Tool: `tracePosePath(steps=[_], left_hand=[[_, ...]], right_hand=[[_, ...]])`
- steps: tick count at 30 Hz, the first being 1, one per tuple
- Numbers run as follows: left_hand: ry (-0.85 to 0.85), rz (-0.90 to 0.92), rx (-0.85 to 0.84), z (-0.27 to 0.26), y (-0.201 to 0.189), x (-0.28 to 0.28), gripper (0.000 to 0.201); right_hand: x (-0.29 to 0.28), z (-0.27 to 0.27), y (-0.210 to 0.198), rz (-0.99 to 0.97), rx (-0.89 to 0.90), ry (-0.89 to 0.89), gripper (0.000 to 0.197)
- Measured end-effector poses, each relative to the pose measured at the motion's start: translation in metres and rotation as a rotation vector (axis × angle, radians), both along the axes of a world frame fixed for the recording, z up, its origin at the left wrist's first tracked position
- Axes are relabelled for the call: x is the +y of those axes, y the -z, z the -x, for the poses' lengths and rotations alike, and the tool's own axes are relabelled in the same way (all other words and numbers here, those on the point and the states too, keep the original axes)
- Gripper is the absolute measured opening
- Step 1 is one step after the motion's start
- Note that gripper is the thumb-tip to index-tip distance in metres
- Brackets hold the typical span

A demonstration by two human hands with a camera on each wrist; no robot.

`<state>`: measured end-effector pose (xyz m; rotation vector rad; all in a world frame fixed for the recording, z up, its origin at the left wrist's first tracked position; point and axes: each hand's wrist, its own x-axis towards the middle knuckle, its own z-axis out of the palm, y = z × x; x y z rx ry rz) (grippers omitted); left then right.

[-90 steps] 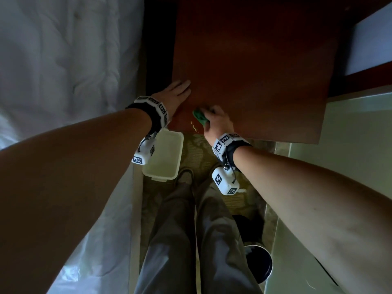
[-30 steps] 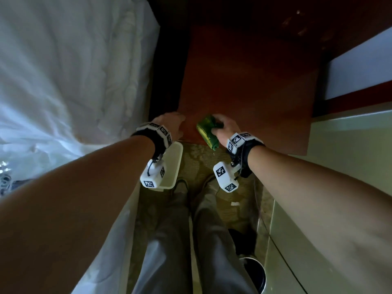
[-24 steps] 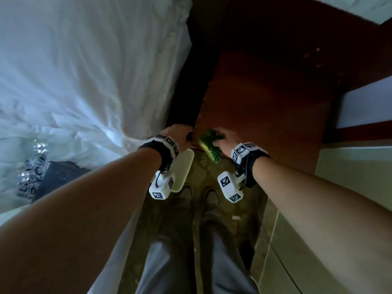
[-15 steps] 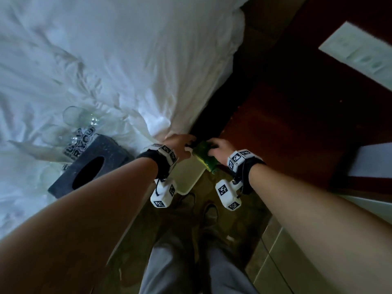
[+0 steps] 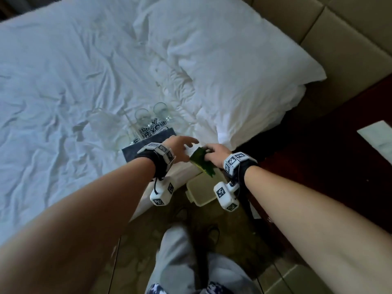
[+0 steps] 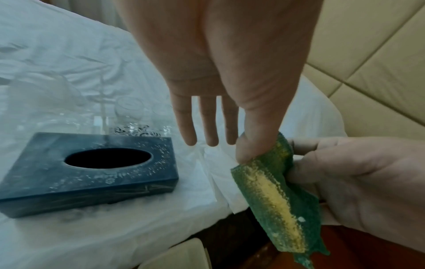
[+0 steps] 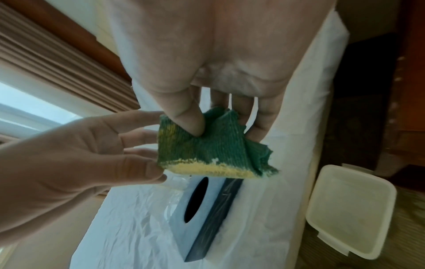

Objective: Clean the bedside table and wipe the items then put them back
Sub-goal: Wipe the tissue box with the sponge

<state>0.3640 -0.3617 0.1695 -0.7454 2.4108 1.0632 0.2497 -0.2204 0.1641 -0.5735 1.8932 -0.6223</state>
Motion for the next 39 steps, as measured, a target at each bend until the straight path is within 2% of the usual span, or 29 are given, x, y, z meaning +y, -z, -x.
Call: tracePosePath(steps=[7,12,16,21,23,25,27,29,31,34,39], left_hand=[[-0.052,-0.004,0.101,-0.06,-0.026,-0.053,0.067],[-0.068,-0.058,0.09,-0.09,-0.029,-0.1,0.071],[-0.1,-0.063,0.136,-0.106,-0.031,-0.137,0.06],[-0.129,-0.077,0.177,-0.115,-0.033,-0.177,0.039],[-0.181,-0.236,0.209,-0.115,-0.036,-0.189,0.039],[-0.248,-0.456,0.264,-0.114,-0.042,-0.199,0.049],[-0.21,-0.549,0.271,-0.111,-0.047,-0.207,0.058],[-0.119,-0.498,0.241,-0.107,-0.052,-0.212,0.054],[-0.04,-0.376,0.193,-0.103,-0.059,-0.215,0.039],[-0.007,-0.238,0.143,-0.098,-0.067,-0.221,0.027],[-0.07,-0.302,0.116,-0.092,-0.061,-0.232,0.011]], right_hand=[[-0.072,-0.033,-0.036,0.065,0.016,-0.064,0.024],[-0.12,-0.055,-0.039,0.059,-0.031,0.032,0.031],[-0.154,-0.074,-0.048,0.062,-0.107,0.149,0.028],[-0.185,-0.084,-0.061,0.073,-0.099,0.25,0.026],[-0.194,-0.086,-0.068,0.073,-0.114,0.274,0.026],[-0.201,-0.086,-0.076,0.075,-0.142,0.279,0.025],[-0.207,-0.086,-0.083,0.068,-0.161,0.272,0.025],[-0.212,-0.085,-0.089,0.061,-0.159,0.269,0.025],[-0.215,-0.083,-0.094,0.063,-0.136,0.288,0.024],[-0.218,-0.079,-0.101,0.073,-0.087,0.341,0.029],[-0.223,-0.073,-0.096,0.054,0.005,0.373,0.033]])
